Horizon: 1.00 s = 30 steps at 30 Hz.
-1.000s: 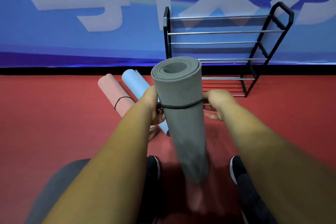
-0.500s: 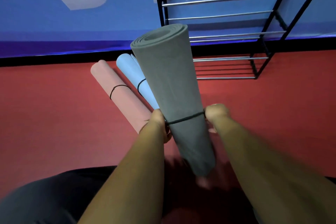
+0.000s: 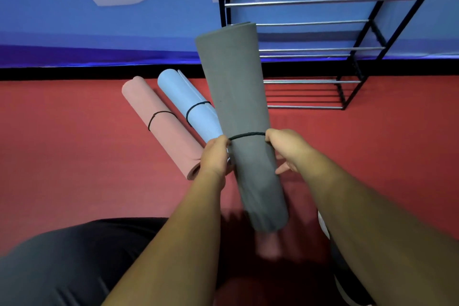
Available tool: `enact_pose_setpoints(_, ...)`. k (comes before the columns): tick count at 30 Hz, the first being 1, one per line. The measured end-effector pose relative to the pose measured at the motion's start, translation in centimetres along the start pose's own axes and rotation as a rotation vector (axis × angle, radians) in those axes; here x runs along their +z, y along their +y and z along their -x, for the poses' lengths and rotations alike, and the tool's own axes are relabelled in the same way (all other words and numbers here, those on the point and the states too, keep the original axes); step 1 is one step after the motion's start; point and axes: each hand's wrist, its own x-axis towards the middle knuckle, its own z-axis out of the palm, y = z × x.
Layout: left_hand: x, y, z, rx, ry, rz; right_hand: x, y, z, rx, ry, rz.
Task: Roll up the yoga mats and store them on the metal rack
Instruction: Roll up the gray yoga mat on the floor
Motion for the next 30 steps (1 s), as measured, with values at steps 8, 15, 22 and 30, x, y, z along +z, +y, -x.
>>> enact_pose_setpoints(8, 0.7, 0.7, 2.5, -0.068, -0.022, -0.016, -0.8, 1.3, 1.8, 0.068, -0.068, -0.138)
enact_pose_setpoints(15, 0.9, -1.5, 2.3, 0.017, -0.001, -0.071, -0.6, 2.9, 2.3, 0.037, -0.012, -0.098)
enact_pose_setpoints(22, -0.4, -4.3, 1.1, 0.123, -0.038, -0.143, -0.9, 4.2, 2.0, 0.041, -0.01, 0.07)
enact_pose_setpoints(30, -0.6, -1.9, 2.2, -0.051, -0.01, -0.094, -1.7, 3.6, 2.5, 0.063, -0.066, 0.098)
